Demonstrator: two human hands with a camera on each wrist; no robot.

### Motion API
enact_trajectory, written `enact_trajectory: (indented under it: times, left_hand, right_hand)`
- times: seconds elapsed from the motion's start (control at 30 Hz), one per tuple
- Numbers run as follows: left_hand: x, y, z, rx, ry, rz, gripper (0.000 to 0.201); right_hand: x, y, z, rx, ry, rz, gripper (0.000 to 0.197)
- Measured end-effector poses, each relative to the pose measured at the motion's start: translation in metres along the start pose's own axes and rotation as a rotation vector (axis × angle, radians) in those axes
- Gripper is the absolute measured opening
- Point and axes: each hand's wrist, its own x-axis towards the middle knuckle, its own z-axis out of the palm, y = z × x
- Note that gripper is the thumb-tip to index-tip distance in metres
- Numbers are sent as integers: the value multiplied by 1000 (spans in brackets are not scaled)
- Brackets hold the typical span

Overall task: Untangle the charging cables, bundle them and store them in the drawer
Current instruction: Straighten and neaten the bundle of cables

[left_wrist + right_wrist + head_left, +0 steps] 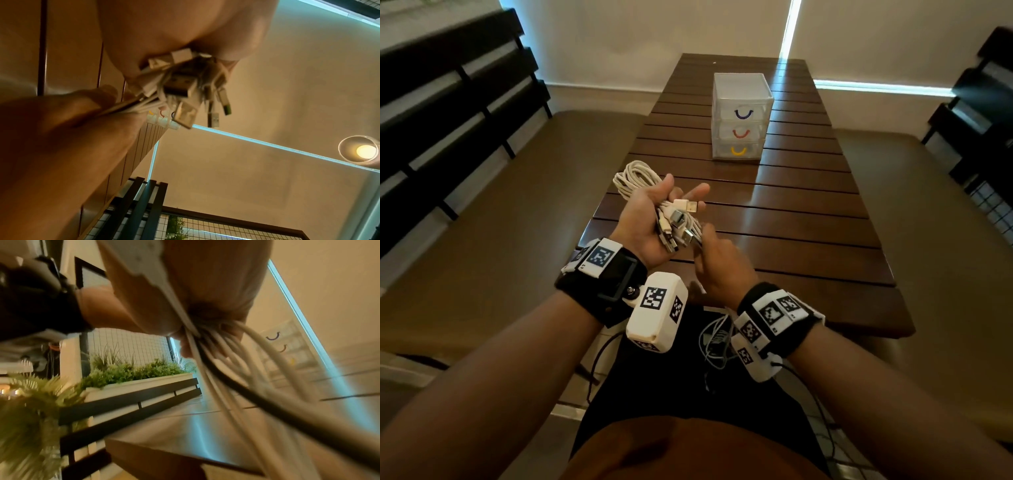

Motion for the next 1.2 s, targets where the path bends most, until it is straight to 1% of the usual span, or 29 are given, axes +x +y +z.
enact_trajectory:
  times: [0.03, 0.07, 0.13, 0.17, 0.23, 0.33, 0.43, 0.5, 0.57, 0.63, 0.7, 0.77, 0.8, 0.87, 1.0, 1.07, 1.13, 1.2]
  left_hand:
    - [0, -1, -2, 12, 7, 11, 42]
    - [0, -1, -3, 23, 21, 21, 42]
    - [2, -4, -7, 59, 70, 44, 42]
    - [4, -6, -10, 102, 109, 60, 41]
    - [9, -6, -15, 218, 196, 88, 39]
    - [11, -5, -10, 349, 258, 93, 31]
    - [8, -1, 0, 527, 289, 82, 21]
    - [6, 2, 2, 618, 249, 11, 17]
    - [5, 7, 0, 684, 191, -83, 14]
    - [4, 11, -2, 715, 120, -160, 13]
    - [1, 11, -2, 713, 71, -209, 20]
    - [-4, 6, -4, 680, 43, -222, 34]
    - [-5, 2, -7, 678, 8, -228, 41]
    - [-6, -5, -9, 710, -82, -235, 44]
    - [-7, -9, -8, 710, -188, -234, 47]
    - [-7, -11, -7, 722, -209, -214, 49]
    - [-5, -13, -10, 766, -226, -197, 49]
    - [-4, -16, -13, 760, -256, -209, 47]
  right_hand:
    - [0, 0, -2, 31, -80, -5, 10]
    - [1, 0, -5, 70, -158, -19, 9]
    - [1, 2, -15, 107, -290, -70, 17]
    - [1, 2, -21, 82, -329, -91, 23]
    - [1, 5, -35, -17, -338, -113, 26]
    - [0, 5, -53, -130, -275, -159, 20]
    - [-2, 2, -68, -251, -233, -251, 30]
    - [-2, -3, -78, -342, -216, -330, 31]
    - [1, -6, -84, -408, -230, -427, 31]
    - [6, -8, -86, -419, -252, -472, 29]
    - [10, -8, -88, -312, -290, -432, 23]
    - [15, -9, -92, -221, -367, -384, 15]
    - [18, -10, -94, -195, -408, -366, 14]
    - [21, -12, -98, -149, -457, -321, 12]
    - [25, -13, -101, -16, -415, -245, 12]
    - [26, -13, -102, 39, -386, -189, 20]
    - [27, -12, -102, 32, -354, -148, 30]
    - [29, -12, -101, 28, -312, -121, 36]
